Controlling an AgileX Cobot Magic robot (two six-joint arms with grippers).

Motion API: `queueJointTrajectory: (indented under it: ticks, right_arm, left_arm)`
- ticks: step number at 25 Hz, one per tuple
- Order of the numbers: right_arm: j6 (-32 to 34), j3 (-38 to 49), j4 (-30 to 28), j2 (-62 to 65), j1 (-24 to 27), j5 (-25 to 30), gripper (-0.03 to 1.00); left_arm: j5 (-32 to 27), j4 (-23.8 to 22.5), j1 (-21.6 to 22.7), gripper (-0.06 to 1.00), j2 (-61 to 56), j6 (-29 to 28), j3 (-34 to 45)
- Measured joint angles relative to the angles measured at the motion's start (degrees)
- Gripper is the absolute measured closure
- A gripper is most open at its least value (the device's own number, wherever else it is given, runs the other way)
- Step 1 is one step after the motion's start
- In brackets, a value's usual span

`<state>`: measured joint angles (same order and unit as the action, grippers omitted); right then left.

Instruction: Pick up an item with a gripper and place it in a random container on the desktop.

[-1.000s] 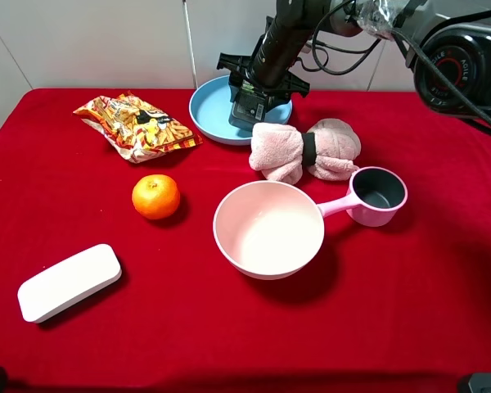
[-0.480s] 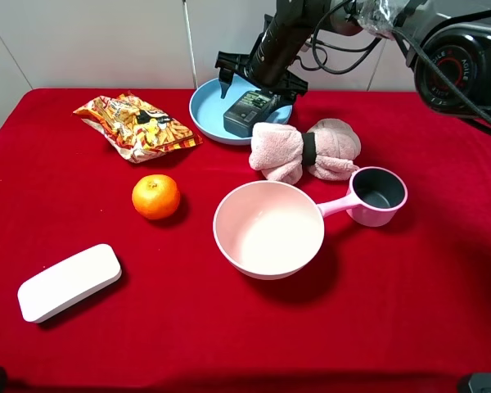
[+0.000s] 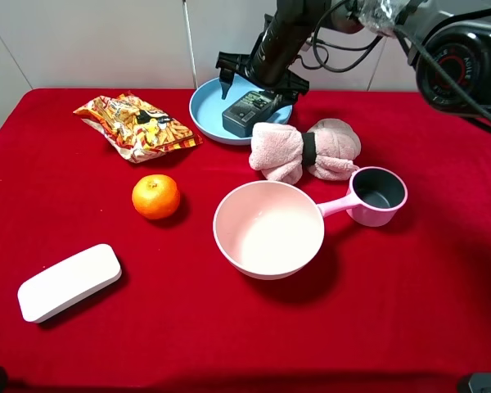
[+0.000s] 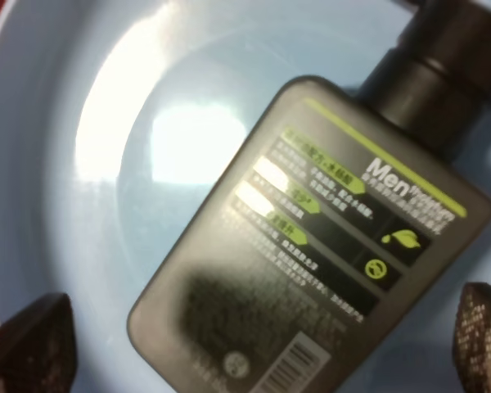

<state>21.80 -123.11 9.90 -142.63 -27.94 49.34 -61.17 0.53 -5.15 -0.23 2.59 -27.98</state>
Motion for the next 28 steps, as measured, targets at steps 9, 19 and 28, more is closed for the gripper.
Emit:
queueJointTrajectory:
  ticks: [9,19,28]
  right_arm:
    - [-0.44,-0.02,-3.72,4.02,0.00,8.54,0.28]
    - [-2.43,-0.87,-7.86,9.17,0.00,19.63,0.28]
    - [-5.47,-0.90,-8.41,16.13,0.00,20.39,0.28]
  left_arm:
    - [0.00,0.00,0.00,-0.05,0.00,0.00,0.00]
    - [0.00,0.00,0.00,-0.05,0.00,0.00,0.00]
    - [0.00,0.00,0.00,-0.05,0.00,0.00,0.00]
